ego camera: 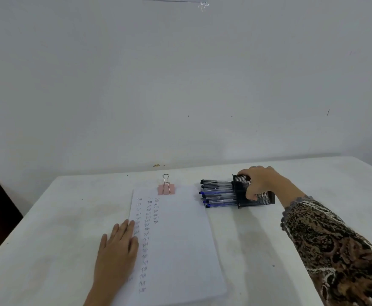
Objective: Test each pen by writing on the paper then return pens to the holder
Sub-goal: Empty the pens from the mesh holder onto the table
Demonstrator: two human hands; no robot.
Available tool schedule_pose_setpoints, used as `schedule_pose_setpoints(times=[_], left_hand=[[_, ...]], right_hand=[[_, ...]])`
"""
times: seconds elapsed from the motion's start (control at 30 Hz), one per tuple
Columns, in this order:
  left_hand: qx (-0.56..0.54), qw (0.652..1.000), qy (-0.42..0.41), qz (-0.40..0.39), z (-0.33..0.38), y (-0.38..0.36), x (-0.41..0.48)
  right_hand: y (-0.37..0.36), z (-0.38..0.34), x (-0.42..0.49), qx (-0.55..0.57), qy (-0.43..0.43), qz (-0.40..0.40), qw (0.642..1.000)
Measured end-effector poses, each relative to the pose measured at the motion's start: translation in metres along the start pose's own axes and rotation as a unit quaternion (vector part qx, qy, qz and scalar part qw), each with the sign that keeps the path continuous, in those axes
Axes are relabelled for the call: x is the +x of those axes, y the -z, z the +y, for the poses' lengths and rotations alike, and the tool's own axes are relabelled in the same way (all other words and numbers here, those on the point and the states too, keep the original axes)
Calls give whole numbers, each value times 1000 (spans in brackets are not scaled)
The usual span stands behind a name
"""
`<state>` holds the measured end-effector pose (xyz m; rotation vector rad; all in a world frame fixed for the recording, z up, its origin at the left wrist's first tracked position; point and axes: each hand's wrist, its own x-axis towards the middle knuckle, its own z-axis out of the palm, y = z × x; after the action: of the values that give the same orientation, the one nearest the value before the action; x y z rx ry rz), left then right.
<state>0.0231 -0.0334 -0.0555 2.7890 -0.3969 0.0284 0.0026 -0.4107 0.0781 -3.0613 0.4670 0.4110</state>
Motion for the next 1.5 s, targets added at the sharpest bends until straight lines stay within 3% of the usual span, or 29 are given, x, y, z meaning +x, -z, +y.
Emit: schedule_pose_setpoints(times=[0.37, 0.67, 0.87, 1.23, 1.3, 1.4, 1.5], left_hand=[[-16, 1000, 17, -9, 2, 0, 0], [-27, 999, 21, -6, 5, 4, -2], [-53, 998, 19, 1, 4, 6, -3], [54, 998, -33, 9, -8, -3, 3], [71, 995, -65, 25, -6, 0, 2], [24, 998, -26, 44, 2, 5, -2], [1, 998, -27, 49, 5, 4, -1]], right_hand=[[-11, 17, -16, 48, -40, 4, 998], [-4, 8, -19, -29, -52, 13, 998], [-5, 13, -23, -2, -58, 11, 998], [-6, 28, -30, -52, -106, 26, 993], [-6, 35, -33, -37, -122, 27, 991], [-11, 53, -37, 17, -157, 32, 987], [-25, 72, -41, 134, -201, 95, 966]])
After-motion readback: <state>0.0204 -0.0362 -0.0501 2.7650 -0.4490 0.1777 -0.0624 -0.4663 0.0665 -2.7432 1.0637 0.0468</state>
